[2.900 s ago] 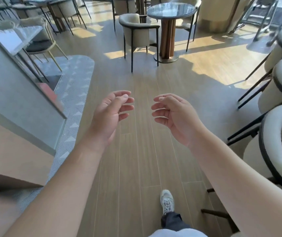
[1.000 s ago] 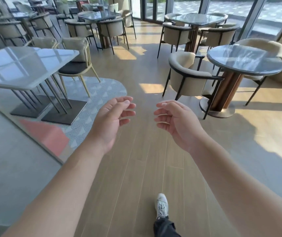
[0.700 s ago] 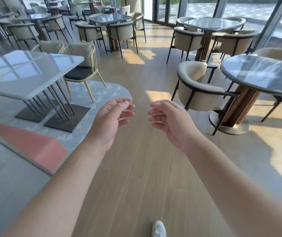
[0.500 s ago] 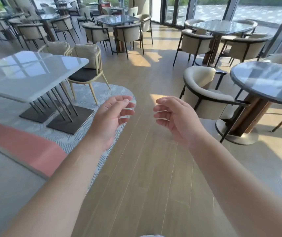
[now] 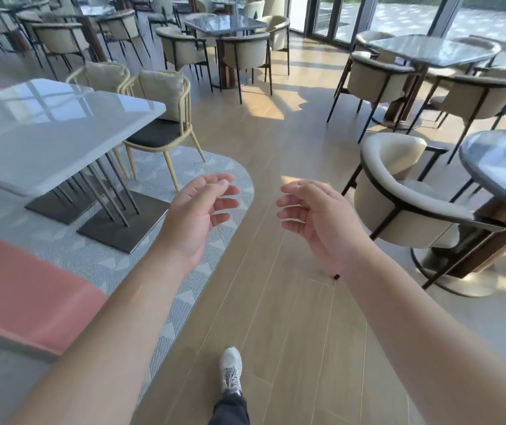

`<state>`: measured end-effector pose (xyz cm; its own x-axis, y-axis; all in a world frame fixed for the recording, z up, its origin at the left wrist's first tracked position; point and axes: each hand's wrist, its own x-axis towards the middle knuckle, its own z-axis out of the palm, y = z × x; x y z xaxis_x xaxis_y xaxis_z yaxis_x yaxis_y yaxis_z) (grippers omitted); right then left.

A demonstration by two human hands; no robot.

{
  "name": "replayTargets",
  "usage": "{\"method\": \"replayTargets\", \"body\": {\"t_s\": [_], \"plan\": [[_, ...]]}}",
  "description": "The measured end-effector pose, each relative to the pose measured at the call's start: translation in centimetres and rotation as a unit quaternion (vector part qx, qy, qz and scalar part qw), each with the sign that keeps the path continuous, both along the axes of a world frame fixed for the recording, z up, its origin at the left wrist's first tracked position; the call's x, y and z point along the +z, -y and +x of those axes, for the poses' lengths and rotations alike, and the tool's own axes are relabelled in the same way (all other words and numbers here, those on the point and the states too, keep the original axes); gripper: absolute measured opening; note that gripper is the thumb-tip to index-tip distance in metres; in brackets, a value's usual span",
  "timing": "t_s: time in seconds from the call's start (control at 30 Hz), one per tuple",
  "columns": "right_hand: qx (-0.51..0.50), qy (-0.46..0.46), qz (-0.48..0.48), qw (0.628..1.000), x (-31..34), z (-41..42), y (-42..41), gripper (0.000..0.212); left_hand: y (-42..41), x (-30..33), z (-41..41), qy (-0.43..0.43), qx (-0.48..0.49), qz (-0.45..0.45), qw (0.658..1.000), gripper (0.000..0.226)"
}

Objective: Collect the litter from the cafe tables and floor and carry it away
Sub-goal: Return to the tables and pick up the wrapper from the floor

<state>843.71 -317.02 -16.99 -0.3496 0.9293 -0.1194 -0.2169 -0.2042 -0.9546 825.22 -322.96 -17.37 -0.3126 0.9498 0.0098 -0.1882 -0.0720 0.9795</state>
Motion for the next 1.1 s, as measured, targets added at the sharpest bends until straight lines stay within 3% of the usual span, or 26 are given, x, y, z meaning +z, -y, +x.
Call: {"method": "replayTargets", "body": {"t_s": [0.13,0.47,0.83,1.1], "plan": [[-0.018,0.006,-0.001,1.000,0.6,-5.8,-7.3,0.013,-7.8,0.3,-5.9,0.013,-0.015,0.007,1.000,0.012],[-0.001,-0.010,0.034,0.999,4.0,-18.9,-21.0,0.014,-22.3,2.5,-18.7,-0.005,-0.025,0.020,0.999,0.017],[0.032,-0.022,0.012,0.999,2.4,-27.5,-33.8,0.017,-33.7,2.1,-27.0,-0.030,0.006,0.017,0.999,0.021],[0.066,-0.036,-0.005,0.997,0.7,-33.7,-48.5,0.018,-47.1,1.4,-32.2,-0.039,0.041,0.001,0.998,0.021]]}}
